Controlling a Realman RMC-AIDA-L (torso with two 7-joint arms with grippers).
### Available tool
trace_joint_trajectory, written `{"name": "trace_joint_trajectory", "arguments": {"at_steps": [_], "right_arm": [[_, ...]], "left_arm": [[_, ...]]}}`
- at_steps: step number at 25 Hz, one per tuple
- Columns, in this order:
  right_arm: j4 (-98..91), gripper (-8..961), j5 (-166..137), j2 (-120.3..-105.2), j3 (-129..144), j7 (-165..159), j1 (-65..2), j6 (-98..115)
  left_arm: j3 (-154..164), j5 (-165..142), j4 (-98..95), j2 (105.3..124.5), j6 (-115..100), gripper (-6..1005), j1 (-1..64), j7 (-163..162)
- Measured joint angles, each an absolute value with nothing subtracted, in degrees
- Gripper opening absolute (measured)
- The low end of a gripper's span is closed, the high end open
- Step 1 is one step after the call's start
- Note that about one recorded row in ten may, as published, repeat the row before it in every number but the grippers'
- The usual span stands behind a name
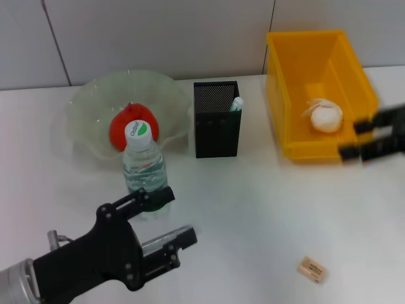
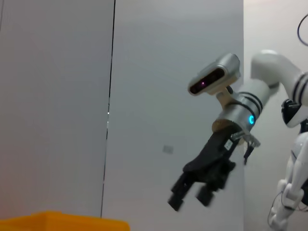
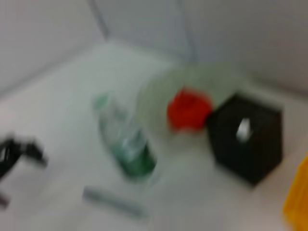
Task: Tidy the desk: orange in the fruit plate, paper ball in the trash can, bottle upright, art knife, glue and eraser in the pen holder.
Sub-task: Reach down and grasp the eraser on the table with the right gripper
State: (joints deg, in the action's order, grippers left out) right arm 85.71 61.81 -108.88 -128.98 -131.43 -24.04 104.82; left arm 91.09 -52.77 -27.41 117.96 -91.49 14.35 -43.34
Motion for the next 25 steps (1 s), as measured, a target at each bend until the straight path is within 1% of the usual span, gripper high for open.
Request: {"name": "trace_joint_trajectory", "arguments": {"at_steps": [1,2,3,4,5,6,7,8,10,11,12,14,16,25], "right_arm": [[86.0,785,56.4,-109.39,-126.9,-132.8,-27.4,109.2],[86.0,785,56.4,-109.39,-126.9,-132.8,-27.4,109.2],[86.3,785,50.5,-110.67,-124.5,-133.9,-30.5,112.4],[86.3,785,50.5,-110.67,-124.5,-133.9,-30.5,112.4],[86.4,785,47.9,-111.41,-123.3,-134.3,-31.7,113.4],[86.5,785,42.1,-113.03,-120.2,-135.3,-34.1,114.6],[86.5,784,42.1,-113.03,-120.2,-135.3,-34.1,114.6],[86.5,784,39.2,-113.86,-118.4,-135.8,-35.2,115.1],[86.4,784,34.0,-115.81,-114.5,-137.8,-37.0,115.4],[86.2,784,31.3,-117.21,-112.0,-140.2,-38.2,115.5],[86.2,784,31.3,-117.21,-112.0,-140.2,-38.2,115.5],[86.0,784,30.0,-118.21,-109.7,-143.0,-38.9,115.9],[85.9,783,29.7,-118.82,-105.1,-145.5,-38.7,115.8],[83.5,776,27.7,-119.03,-98.6,-149.9,-36.6,113.4]], "left_arm": [[90.5,-54.0,-27.4,117.94,-91.1,684,14.3,-43.5],[90.5,-54.0,-27.4,117.94,-91.1,684,14.3,-43.5],[90.4,-54.4,-27.4,117.95,-90.9,684,14.4,-43.6],[90.4,-54.4,-27.4,117.95,-90.9,684,14.4,-43.6],[90.3,-54.8,-27.4,117.97,-90.6,685,14.4,-43.7],[90.3,-54.8,-27.4,118.01,-90.5,685,14.4,-43.7],[90.3,-54.8,-27.4,118.01,-90.5,685,14.4,-43.7],[90.2,-54.8,-27.4,118.02,-90.3,685,14.4,-43.7],[90.2,-54.8,-27.3,118.07,-90.0,685,14.4,-43.7],[90.2,-54.8,-27.3,118.12,-90.0,685,14.4,-43.7],[90.2,-54.8,-27.3,118.12,-90.0,685,14.4,-43.7],[90.2,-54.8,-27.3,118.19,-89.9,685,14.5,-43.8],[90.2,-54.7,-27.3,118.2,-89.9,685,14.5,-43.8],[90.2,-54.5,-27.3,118.23,-90.0,685,14.2,-43.8]]}}
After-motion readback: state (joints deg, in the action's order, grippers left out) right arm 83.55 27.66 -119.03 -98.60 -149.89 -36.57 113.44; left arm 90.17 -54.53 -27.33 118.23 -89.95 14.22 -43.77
